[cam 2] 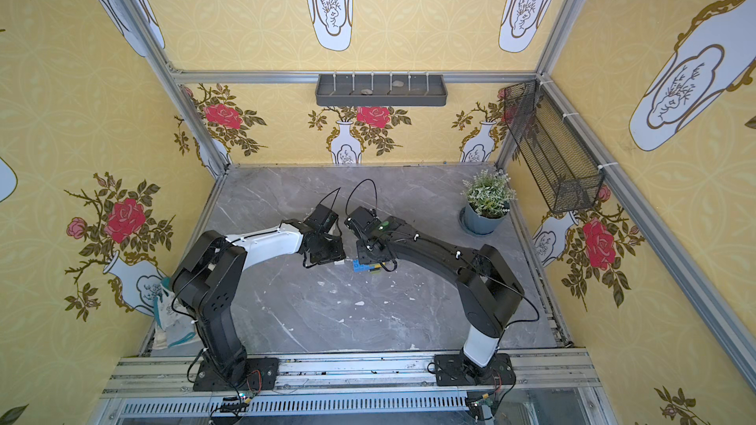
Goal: Assemble the number 4 with lego
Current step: Pick up the lego brick from the center of the board, then adjust the lego brick at the center of the board.
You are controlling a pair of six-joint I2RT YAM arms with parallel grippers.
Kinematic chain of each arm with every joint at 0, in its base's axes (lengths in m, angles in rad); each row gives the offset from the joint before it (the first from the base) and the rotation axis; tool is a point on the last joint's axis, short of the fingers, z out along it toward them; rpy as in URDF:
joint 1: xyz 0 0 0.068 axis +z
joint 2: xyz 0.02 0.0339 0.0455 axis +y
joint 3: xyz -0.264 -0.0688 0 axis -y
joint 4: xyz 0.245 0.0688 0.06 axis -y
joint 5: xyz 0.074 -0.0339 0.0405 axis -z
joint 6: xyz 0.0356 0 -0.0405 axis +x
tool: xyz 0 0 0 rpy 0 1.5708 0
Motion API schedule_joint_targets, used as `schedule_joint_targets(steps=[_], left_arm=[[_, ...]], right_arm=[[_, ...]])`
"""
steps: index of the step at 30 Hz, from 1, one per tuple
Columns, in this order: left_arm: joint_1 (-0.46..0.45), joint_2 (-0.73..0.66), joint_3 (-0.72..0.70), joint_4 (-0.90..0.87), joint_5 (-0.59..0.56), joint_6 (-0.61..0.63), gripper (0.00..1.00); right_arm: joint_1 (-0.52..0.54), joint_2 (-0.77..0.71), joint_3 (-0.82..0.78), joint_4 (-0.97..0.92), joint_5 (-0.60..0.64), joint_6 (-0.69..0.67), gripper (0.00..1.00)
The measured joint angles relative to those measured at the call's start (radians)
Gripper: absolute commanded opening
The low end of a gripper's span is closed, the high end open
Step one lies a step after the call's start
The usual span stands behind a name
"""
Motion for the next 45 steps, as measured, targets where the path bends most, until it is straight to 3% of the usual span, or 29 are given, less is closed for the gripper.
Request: schedule_joint_targets(steps=[5,12,17,23,33,45], left_arm=[[-0.004,-0.007,0.006,-0.004,-0.005,0.005,0.23],[-0.024,-0.076,-0.005,-0.003,-0.003,0.003,0.21],[-0.052,-0.107,-0.055,0.024,0.024,-0.034,0.21],[-0.083,-0.114,-0.091,0.077,0.057,-0.083,0.21],[-0.085,-0.122,-0.066,0.081,0.056,-0.097,0.22],[-0.079,-0.213,-0.079,0.048,0.022,-0.084,0.22]], right_arm=[[-0.001,0.002,0.006,-0.005,-0.001,0.0,0.3],[-0.007,0.011,0.027,-0.028,-0.013,0.0,0.38],[-0.008,0.031,0.026,-0.131,-0.058,0.006,0.51],[-0.008,0.021,0.036,-0.164,-0.063,0.008,0.52],[0.001,-0.026,0.079,-0.179,-0.064,-0.001,0.65],[-0.035,-0.008,0.137,-0.167,-0.048,-0.149,0.62]])
